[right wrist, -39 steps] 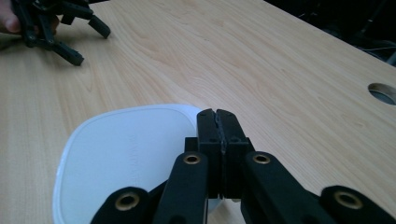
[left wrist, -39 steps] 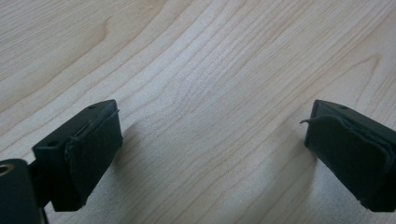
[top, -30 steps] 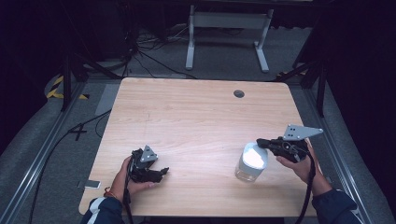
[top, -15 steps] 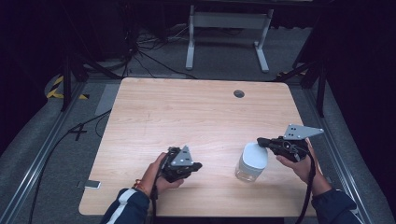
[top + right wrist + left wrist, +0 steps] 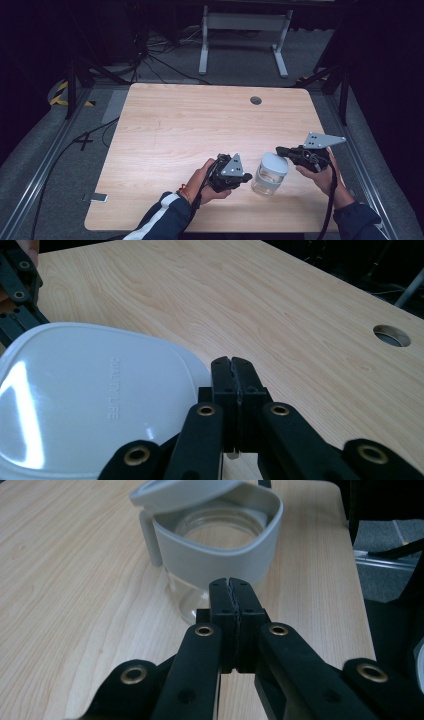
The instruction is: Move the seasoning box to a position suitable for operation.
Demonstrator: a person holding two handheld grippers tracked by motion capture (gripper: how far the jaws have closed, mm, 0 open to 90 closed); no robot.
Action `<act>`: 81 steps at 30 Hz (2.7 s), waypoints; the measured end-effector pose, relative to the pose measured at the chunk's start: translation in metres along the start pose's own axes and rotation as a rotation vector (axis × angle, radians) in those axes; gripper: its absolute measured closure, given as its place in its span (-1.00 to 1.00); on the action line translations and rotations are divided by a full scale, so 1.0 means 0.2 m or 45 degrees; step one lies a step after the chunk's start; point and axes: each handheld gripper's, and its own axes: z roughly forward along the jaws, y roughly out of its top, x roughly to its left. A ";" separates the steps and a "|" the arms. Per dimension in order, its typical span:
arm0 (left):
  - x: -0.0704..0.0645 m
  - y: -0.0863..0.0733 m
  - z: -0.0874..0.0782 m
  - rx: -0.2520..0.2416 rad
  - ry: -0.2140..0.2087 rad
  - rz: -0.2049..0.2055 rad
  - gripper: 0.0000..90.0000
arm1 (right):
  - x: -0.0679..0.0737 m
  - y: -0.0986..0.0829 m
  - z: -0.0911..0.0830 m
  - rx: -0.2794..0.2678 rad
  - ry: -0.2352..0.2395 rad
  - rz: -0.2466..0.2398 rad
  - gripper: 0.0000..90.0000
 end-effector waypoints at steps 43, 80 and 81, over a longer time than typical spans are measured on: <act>0.16 0.25 0.10 -0.056 0.052 -0.022 0.97 | -0.02 -0.03 0.01 0.043 -0.003 -0.001 1.00; 0.22 0.02 -0.12 0.119 0.199 -0.014 0.92 | -0.07 -0.13 -0.10 0.115 -0.036 0.003 1.00; 0.22 0.00 -0.14 0.126 0.211 -0.020 0.92 | -0.07 -0.13 -0.10 0.114 -0.039 0.003 1.00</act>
